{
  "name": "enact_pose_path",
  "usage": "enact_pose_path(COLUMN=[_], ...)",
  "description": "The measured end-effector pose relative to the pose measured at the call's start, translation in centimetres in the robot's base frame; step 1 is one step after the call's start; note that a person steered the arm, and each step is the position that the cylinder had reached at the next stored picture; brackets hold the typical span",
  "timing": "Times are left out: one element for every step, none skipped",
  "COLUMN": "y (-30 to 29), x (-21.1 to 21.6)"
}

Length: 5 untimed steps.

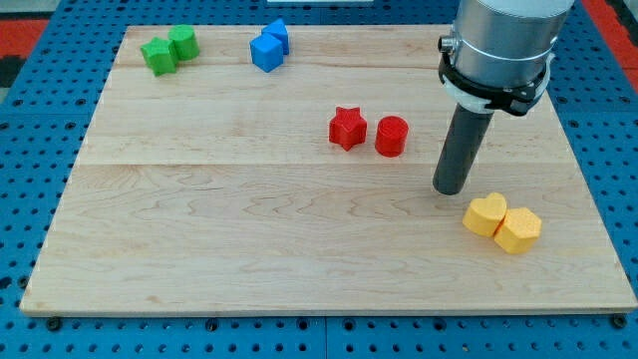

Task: Point your arm at yellow hexagon

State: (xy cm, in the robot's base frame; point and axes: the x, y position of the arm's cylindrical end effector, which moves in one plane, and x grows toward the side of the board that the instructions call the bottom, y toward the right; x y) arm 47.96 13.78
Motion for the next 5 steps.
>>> enact_pose_path(y=[0.0,0.0,1.7,6.8,13.0], x=[0.0,-0.2,-2.4,-2.9,2.3])
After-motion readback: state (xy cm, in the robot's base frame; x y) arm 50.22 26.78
